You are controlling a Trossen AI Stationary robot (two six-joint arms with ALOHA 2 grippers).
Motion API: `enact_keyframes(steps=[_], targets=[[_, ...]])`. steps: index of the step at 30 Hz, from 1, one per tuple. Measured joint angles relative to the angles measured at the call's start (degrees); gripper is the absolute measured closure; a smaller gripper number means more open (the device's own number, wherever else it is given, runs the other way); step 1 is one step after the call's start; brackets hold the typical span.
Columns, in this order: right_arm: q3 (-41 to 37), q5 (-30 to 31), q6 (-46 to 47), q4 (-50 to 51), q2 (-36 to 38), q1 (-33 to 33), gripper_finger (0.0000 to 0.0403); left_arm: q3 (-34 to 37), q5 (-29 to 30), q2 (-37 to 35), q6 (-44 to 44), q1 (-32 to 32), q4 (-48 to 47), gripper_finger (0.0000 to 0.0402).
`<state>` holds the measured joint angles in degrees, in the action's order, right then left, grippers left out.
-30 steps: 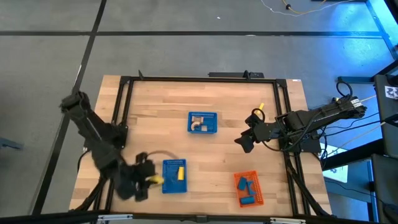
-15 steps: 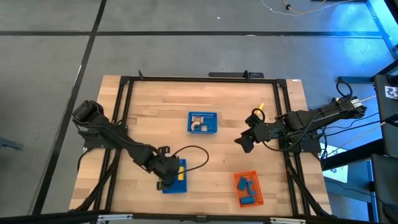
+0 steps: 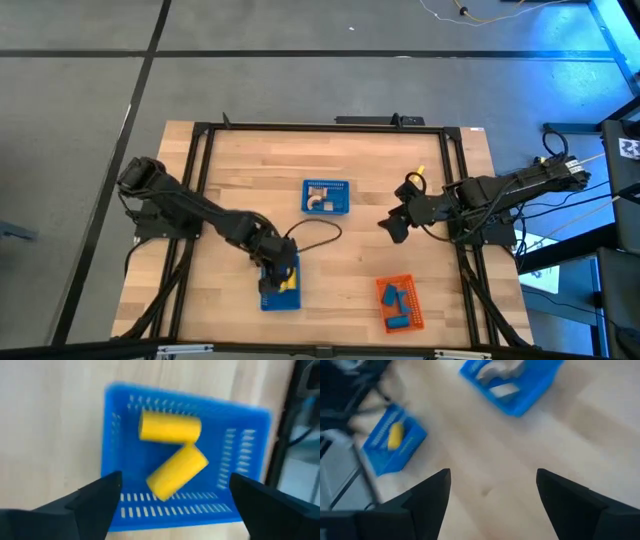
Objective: Sort & place blocks by color
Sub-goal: Put the yellow block into the bottom blue basket
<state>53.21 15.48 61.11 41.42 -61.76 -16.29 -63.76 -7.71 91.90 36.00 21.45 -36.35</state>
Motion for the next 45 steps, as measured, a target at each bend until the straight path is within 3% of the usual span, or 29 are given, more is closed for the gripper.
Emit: enact_keyframes(steps=[5, 10, 17, 23, 33, 36, 39, 42, 45], targets=[[0.1, 7.6, 2.9, 6.3, 3.1, 6.1, 0.0109, -3.4, 10.5, -9.1, -2.4, -7.1, 1.7, 0.0040], [-1.7, 9.0, 5.7, 15.4, 4.0, 18.8, 0.0109, -3.6, 18.2, -18.6, -4.9, -18.4, 8.5, 0.0042], [-16.5, 10.7, 13.1, 5.6, 3.4, 33.2, 0.0111, -3.6, 21.7, -25.2, -9.2, -30.6, 19.2, 0.0042], [-26.9, 12.9, 22.6, -5.1, 3.0, 37.4, 0.0134, -3.5, 14.0, -28.2, -12.1, -38.6, 22.8, 0.0042], [-28.2, 12.8, 29.1, -9.3, -7.6, 42.7, 0.0146, -3.5, -6.6, -30.2, -15.2, -51.7, 26.5, 0.0042], [-28.2, 11.5, 30.2, -11.6, -10.4, 43.1, 0.0147, -3.2, -10.2, -30.3, -14.7, -52.6, 26.8, 0.0042], [-28.1, 10.8, 30.2, -12.2, -12.4, 43.1, 0.0150, -0.1, -9.9, -30.4, -13.9, -49.9, 27.3, 0.0042], [-27.3, 9.9, 30.3, -10.6, -13.5, 43.1, 0.0175, 6.1, -3.7, -31.6, -13.8, -44.6, 29.1, 0.0044], [-26.5, 8.7, 30.2, -8.4, -13.6, 43.1, 0.0231, 14.8, 1.7, -35.0, -12.5, -39.3, 36.5, 0.0062]])
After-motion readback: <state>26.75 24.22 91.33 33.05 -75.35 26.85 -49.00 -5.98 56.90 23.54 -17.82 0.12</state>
